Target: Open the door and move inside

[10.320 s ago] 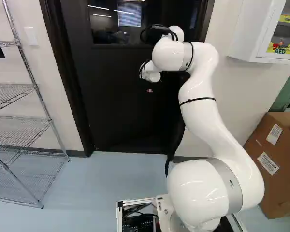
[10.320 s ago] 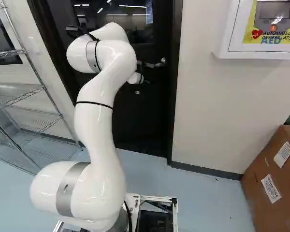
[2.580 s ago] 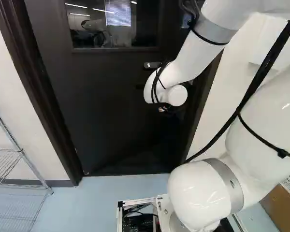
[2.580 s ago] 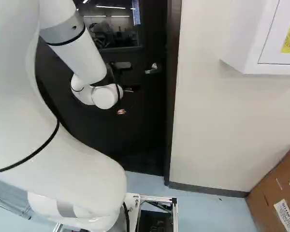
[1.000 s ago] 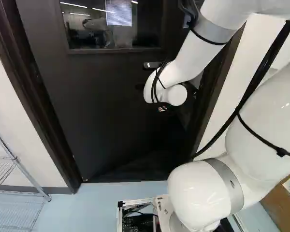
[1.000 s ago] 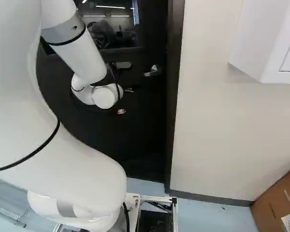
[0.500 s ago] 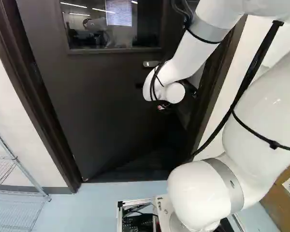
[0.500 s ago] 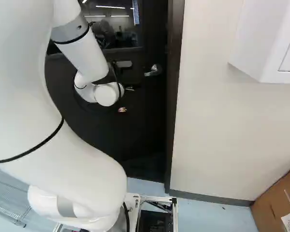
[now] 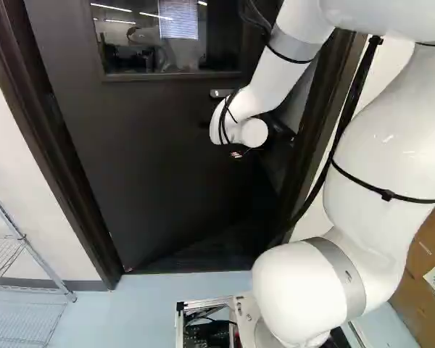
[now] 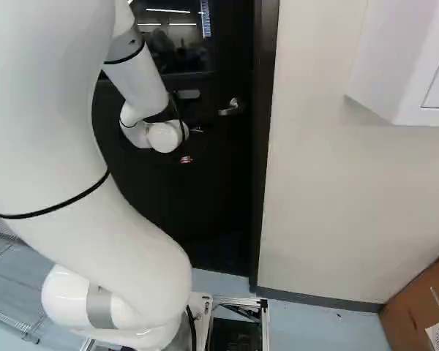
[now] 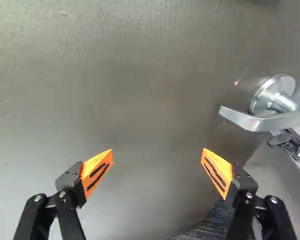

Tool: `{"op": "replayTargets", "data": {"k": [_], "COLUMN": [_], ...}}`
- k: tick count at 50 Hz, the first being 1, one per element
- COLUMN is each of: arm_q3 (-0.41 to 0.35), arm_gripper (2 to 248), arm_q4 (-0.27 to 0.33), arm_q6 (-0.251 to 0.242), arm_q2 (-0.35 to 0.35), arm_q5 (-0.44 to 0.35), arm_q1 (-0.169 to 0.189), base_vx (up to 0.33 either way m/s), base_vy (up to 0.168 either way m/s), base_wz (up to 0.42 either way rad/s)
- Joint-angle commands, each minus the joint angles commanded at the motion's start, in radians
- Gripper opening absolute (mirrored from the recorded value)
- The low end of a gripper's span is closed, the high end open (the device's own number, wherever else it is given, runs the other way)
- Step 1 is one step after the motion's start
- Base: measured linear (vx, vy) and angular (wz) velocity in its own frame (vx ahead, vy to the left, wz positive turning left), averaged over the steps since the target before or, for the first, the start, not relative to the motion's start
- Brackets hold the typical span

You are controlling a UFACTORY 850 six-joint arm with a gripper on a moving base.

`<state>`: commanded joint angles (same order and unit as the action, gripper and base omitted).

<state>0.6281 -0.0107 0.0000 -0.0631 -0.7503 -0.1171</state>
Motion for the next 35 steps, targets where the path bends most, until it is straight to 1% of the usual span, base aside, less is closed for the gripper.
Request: {"op": "replayTargets", "data": {"k": [8,29,35], "arm_q3": [0.038,0.133,0.161], "arm_gripper": [247,247,247], "arm_q4": [-0.017,-0.021,-0.038], "arm_q6": [0.0,0.0,0.0], "arm_q2": [-0.036,-0.123,-0.148], "arm_q5": [0.0,0.0,0.0], "arm_q1": [-0.017,-0.063,-0.076], "base_vx": [0.0,0.0,0.0], "base_vy": [0.0,0.0,0.0], "base_wz": [0.0,0.0,0.0]}}
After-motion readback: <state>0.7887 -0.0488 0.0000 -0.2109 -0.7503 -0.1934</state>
